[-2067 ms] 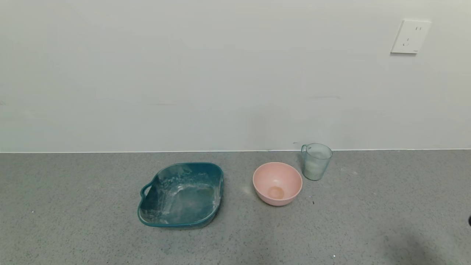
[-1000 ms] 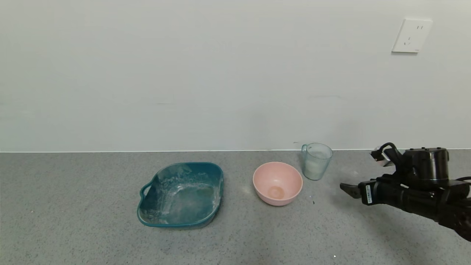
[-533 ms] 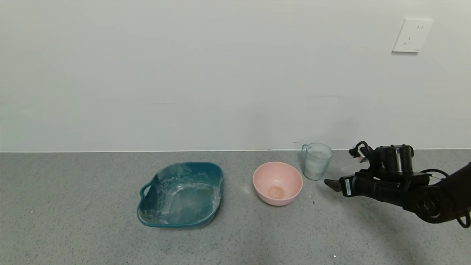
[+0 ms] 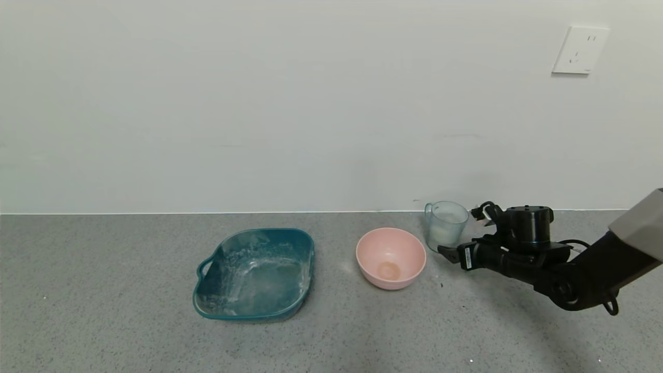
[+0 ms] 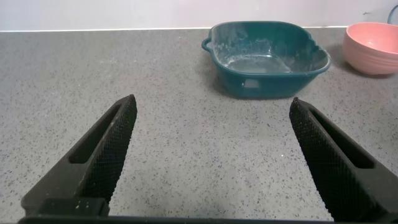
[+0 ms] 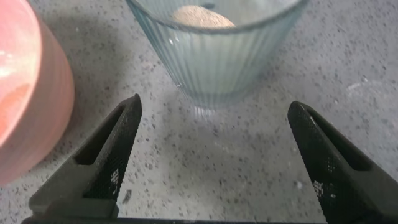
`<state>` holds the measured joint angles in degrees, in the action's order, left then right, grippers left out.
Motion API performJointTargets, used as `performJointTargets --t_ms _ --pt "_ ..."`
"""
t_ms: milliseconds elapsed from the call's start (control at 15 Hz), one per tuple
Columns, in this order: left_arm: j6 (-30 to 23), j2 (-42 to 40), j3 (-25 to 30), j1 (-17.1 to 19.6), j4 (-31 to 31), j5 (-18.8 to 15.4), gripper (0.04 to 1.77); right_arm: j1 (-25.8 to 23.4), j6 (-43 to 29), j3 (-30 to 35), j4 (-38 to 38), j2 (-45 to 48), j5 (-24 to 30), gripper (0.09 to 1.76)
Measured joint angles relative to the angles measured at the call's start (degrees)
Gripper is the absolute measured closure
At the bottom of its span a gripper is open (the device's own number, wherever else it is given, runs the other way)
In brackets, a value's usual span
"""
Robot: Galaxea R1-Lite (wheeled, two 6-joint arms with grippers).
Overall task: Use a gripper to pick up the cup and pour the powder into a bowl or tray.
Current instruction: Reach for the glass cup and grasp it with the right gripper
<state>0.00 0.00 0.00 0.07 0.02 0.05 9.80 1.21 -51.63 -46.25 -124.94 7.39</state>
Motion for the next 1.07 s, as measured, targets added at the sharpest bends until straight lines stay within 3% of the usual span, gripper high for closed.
performJointTargets --t_ms 1067 --pt "0.0 0.0 0.0 0.0 0.0 0.0 0.05 1.0 0.0 -3.6 -14.4 -8.3 -0.3 0.14"
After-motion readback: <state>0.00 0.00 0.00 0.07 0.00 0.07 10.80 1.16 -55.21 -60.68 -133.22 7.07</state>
